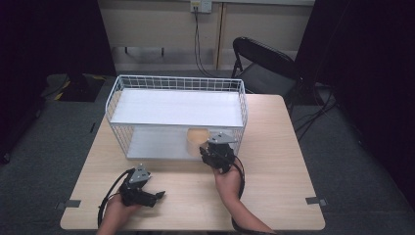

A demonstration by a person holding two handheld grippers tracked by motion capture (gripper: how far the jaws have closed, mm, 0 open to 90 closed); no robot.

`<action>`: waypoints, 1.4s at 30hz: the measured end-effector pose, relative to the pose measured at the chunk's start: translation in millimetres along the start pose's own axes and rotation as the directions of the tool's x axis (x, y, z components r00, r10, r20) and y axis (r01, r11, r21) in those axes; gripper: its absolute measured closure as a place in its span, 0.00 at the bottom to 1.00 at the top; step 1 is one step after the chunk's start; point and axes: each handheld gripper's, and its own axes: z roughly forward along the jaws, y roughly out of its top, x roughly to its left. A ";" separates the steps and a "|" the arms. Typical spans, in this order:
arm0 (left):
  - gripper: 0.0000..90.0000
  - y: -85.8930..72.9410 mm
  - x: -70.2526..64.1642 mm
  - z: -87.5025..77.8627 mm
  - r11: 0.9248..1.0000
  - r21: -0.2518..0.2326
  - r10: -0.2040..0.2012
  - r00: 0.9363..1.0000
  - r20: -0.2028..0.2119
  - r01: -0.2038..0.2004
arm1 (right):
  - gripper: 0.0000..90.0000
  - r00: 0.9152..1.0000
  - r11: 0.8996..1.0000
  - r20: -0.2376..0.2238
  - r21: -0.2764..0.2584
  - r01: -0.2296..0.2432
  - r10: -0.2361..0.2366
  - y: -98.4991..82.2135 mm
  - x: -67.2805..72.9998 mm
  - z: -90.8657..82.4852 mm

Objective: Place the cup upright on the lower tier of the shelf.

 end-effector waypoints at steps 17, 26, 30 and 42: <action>0.09 0.0 0.0 0.0 1.000 0.000 0.000 1.000 0.000 0.000 | 0.45 1.000 1.000 -0.026 0.009 -0.007 0.007 -0.5 -3.6 0.2; 0.09 0.0 0.0 0.0 1.000 0.000 0.000 1.000 0.000 0.000 | 0.25 0.998 1.000 -0.058 0.021 -0.023 0.024 -1.8 -7.4 -8.4; 0.09 -0.1 -0.1 0.0 1.000 0.000 -0.001 1.000 0.000 0.001 | 0.23 0.997 1.000 -0.073 0.020 -0.013 0.015 -3.4 -7.9 -11.7; 0.09 -0.1 -0.1 -0.1 1.000 0.000 -0.001 1.000 -0.001 0.001 | 0.17 0.993 1.000 -0.120 0.006 0.010 -0.009 -5.1 -4.5 -19.0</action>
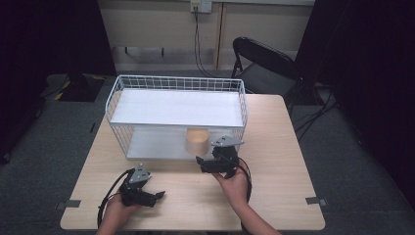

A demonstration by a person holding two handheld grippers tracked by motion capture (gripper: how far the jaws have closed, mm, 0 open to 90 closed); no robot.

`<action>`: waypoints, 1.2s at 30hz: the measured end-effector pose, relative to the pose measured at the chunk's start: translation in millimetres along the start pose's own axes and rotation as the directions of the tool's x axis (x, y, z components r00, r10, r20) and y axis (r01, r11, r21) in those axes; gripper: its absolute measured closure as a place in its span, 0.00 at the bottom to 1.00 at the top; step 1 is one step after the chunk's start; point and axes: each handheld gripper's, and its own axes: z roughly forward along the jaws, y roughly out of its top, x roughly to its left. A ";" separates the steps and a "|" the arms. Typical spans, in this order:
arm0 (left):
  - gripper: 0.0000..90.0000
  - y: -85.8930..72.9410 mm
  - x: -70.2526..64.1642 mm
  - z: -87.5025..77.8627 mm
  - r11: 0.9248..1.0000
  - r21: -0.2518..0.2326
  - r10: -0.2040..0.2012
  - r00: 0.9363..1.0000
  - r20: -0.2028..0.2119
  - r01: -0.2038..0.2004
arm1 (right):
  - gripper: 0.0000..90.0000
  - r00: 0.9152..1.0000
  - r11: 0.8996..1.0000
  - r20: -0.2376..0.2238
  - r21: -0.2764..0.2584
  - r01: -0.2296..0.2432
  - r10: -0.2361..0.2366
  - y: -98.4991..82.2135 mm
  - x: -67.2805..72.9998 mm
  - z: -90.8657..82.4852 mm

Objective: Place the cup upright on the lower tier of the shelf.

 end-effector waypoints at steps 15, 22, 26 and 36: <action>0.09 0.0 0.0 0.0 1.000 0.000 0.000 1.000 0.000 0.000 | 0.17 0.998 1.000 -0.056 -0.009 -0.001 0.000 -12.2 -9.7 -16.3; 0.09 0.0 0.0 0.1 1.000 0.000 0.000 1.000 0.000 0.000 | 0.17 0.997 1.000 -0.072 -0.015 0.002 -0.003 -21.1 -16.7 -27.9; 0.09 0.0 0.0 0.0 1.000 -0.001 0.000 1.000 0.000 0.000 | 0.17 0.996 1.000 -0.084 -0.019 0.001 -0.003 -23.5 -19.5 -32.3; 0.09 0.0 0.0 0.0 1.000 -0.001 0.000 1.000 0.000 0.000 | 0.18 0.993 1.000 -0.119 -0.017 0.013 -0.015 -36.1 -27.6 -46.0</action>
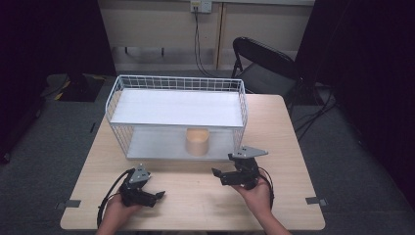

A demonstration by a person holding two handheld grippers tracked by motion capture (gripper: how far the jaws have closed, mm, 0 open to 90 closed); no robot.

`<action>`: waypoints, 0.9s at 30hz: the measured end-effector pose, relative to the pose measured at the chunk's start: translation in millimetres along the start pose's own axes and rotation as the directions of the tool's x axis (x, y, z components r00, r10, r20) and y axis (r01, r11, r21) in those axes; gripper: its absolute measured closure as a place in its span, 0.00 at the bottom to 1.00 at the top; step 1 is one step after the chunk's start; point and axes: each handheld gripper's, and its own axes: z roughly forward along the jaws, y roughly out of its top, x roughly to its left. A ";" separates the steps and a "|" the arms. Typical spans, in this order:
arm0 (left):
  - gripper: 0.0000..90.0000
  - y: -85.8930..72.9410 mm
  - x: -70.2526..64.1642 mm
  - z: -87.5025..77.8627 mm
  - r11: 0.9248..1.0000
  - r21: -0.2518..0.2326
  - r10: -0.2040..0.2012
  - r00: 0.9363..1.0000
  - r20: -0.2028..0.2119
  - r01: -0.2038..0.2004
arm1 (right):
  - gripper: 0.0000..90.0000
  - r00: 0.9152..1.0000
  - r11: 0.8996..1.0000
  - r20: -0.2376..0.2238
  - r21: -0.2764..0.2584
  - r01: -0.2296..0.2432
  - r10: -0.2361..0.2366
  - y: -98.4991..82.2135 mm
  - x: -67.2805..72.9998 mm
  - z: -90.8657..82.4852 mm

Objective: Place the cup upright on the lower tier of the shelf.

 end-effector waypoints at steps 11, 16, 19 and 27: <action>0.09 0.0 -0.1 0.0 1.000 0.000 -0.001 1.000 -0.001 0.001 | 0.17 1.000 1.000 -0.014 0.018 0.003 -0.003 -11.7 -5.2 -11.7; 0.09 0.0 -0.1 0.0 1.000 0.000 -0.001 1.000 -0.001 0.001 | 0.17 1.000 1.000 -0.017 0.023 0.005 -0.004 -18.2 -8.4 -17.0; 0.09 0.0 -0.1 -0.1 1.000 0.000 0.000 1.000 -0.002 0.000 | 0.17 1.000 1.000 -0.019 0.025 0.007 -0.006 -22.7 -11.0 -20.3; 0.09 0.0 -0.1 -0.2 1.000 0.001 0.000 1.000 -0.003 0.000 | 0.17 1.000 0.999 -0.013 0.041 0.016 -0.015 -37.9 -17.2 -27.7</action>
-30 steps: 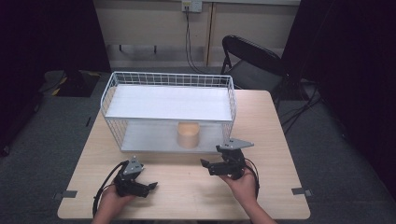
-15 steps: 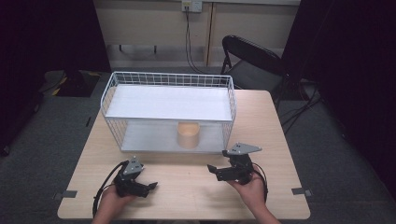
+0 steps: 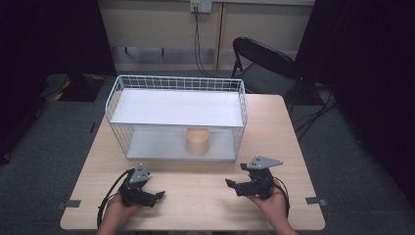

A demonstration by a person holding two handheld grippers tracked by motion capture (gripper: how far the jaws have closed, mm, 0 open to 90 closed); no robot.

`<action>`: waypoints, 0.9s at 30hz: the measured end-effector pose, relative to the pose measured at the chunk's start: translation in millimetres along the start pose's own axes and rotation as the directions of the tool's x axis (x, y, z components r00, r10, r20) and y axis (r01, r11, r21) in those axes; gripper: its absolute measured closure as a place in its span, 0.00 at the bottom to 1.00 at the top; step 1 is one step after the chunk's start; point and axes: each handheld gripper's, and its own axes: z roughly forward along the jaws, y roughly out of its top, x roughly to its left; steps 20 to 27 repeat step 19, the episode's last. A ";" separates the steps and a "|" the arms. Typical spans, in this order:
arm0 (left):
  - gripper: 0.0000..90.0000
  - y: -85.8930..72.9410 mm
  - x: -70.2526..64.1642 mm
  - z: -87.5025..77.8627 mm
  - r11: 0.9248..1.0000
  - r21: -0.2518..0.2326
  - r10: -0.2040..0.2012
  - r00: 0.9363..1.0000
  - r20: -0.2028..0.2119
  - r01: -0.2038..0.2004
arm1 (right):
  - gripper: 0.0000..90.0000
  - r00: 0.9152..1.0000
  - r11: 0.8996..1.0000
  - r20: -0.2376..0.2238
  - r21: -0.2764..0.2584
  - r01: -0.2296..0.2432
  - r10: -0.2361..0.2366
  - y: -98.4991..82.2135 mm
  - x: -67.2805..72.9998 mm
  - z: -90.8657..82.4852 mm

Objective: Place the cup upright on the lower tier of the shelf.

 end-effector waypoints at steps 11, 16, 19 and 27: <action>0.09 -0.6 -0.8 -0.4 1.000 -0.002 -0.008 1.000 -0.008 0.008 | 0.17 1.000 0.999 0.002 0.043 0.005 -0.005 -28.9 -10.2 -5.3; 0.09 -1.1 -0.6 -1.5 1.000 0.005 -0.004 1.000 -0.017 0.004 | 0.17 1.000 0.996 0.027 0.087 0.008 -0.011 -43.8 -14.3 -1.8; 0.09 -1.1 -0.7 -1.5 1.000 0.005 -0.006 1.000 -0.018 0.006 | 0.17 1.000 0.994 0.024 0.109 0.012 -0.015 -50.2 -14.8 0.3; 0.09 -1.1 -0.7 -1.5 1.000 0.005 -0.006 1.000 -0.018 0.006 | 0.17 1.000 0.994 0.024 0.109 0.012 -0.015 -50.2 -14.8 0.3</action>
